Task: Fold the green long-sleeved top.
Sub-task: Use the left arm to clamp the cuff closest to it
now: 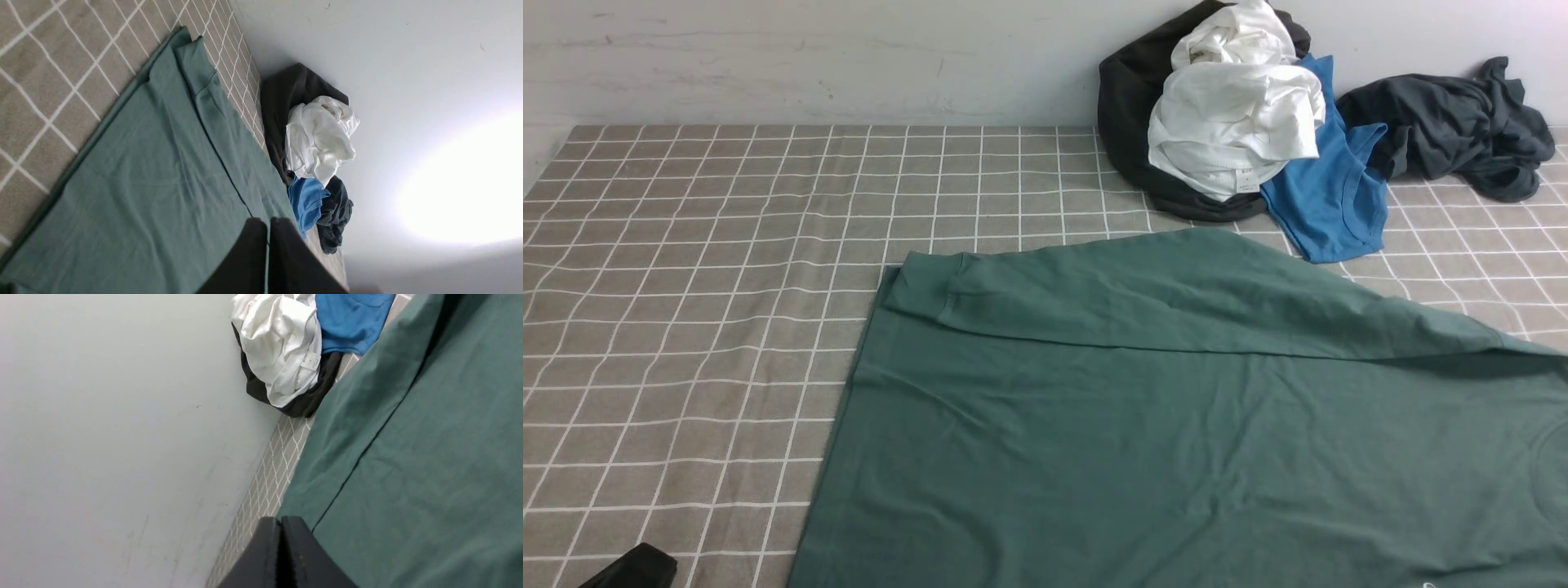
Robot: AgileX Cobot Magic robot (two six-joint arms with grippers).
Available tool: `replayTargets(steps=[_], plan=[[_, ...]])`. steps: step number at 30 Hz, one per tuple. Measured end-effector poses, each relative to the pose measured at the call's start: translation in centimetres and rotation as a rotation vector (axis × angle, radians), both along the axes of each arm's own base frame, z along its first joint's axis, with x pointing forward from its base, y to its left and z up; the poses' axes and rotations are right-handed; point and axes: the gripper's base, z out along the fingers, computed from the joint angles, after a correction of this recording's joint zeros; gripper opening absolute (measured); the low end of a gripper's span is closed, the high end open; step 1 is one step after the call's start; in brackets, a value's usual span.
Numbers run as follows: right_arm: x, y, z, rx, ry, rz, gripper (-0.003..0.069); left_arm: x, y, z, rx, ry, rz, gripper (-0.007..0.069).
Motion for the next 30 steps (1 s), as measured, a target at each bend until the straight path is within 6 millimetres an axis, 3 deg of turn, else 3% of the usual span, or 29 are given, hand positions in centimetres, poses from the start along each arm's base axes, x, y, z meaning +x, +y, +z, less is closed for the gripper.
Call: replayTargets(steps=[3, 7, 10, 12, 16, 20, 21, 23, 27, 30], plan=[[0.0, 0.0, 0.0, -0.005, -0.001, 0.000, -0.0016, -0.2, -0.4, 0.4, 0.105, -0.023, -0.064, -0.0007], [0.0, 0.0, 0.0, -0.117, -0.016, 0.011, -0.0016, -1.8, -1.4, 5.8, 0.524, -0.286, -0.204, -0.0007], [0.0, 0.0, 0.2, -0.199, -0.033, 0.020, -0.0016, -2.6, -1.6, 8.1, 0.679, -0.387, -0.222, -0.0007], [-0.1, -0.1, 1.9, -0.319, -0.102, 0.007, -0.0016, -2.1, -1.5, 10.2, 0.850, -0.364, -0.261, -0.0007], [1.0, -0.2, 6.6, -0.535, -0.125, 0.018, -0.0016, 0.8, -0.6, 11.5, 1.116, -0.107, -0.409, -0.0007], [3.2, 0.8, 11.3, -0.861, -0.043, 0.235, -0.0016, 4.6, 0.1, 11.9, 1.257, 0.150, -0.601, -0.0007], [3.2, 0.9, 11.7, -0.893, -0.041, 0.263, -0.0016, 4.6, 0.1, 12.0, 1.264, 0.150, -0.604, -0.0007], [4.6, 1.7, 13.4, -1.012, 0.052, 0.480, -0.0016, 6.5, -0.3, 10.9, 1.297, 0.249, -0.744, -0.0002], [6.3, 3.3, 13.7, -1.041, 0.170, 0.794, -0.0016, 8.7, -2.6, 8.4, 1.301, 0.331, -0.990, 0.0063], [6.7, 4.2, 13.1, -1.044, 0.205, 0.912, -0.0016, 9.6, -4.3, 6.8, 1.309, 0.364, -1.130, 0.0135]])
